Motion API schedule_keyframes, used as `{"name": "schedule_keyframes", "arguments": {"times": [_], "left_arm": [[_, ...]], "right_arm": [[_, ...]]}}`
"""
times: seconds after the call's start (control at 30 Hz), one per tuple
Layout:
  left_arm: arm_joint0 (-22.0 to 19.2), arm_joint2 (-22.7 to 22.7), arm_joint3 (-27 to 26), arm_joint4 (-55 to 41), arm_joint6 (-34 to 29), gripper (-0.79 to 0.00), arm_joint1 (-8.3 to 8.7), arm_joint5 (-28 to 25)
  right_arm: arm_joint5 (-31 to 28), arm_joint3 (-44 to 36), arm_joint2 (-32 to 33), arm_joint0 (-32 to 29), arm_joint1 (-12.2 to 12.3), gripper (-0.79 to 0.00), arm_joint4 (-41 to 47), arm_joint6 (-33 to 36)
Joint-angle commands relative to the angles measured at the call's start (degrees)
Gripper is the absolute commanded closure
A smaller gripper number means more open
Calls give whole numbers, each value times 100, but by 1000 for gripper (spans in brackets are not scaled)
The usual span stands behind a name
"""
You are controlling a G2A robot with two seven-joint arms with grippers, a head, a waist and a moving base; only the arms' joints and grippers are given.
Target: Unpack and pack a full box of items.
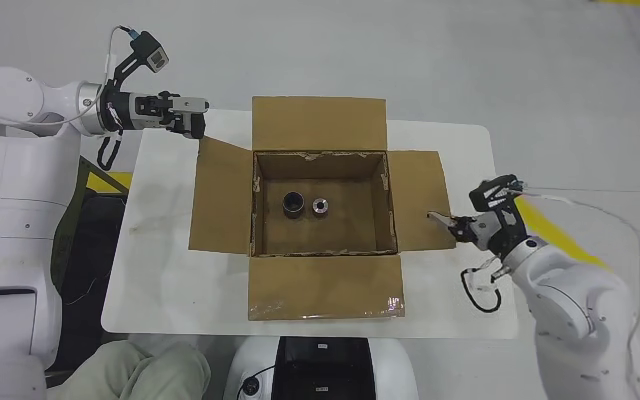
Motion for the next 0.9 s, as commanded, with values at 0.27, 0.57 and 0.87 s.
{"name": "schedule_keyframes", "arguments": {"times": [0.27,0.57,0.87], "left_arm": [[0,0,0,0,0,-785,0,0],[0,0,0,0,0,-785,0,0],[0,0,0,0,0,-785,0,0]], "right_arm": [[-446,492,913,-557,98,-785,367,-187],[-788,960,753,-586,160,-785,366,-198],[-712,1535,287,-242,200,-785,-110,-303]]}}
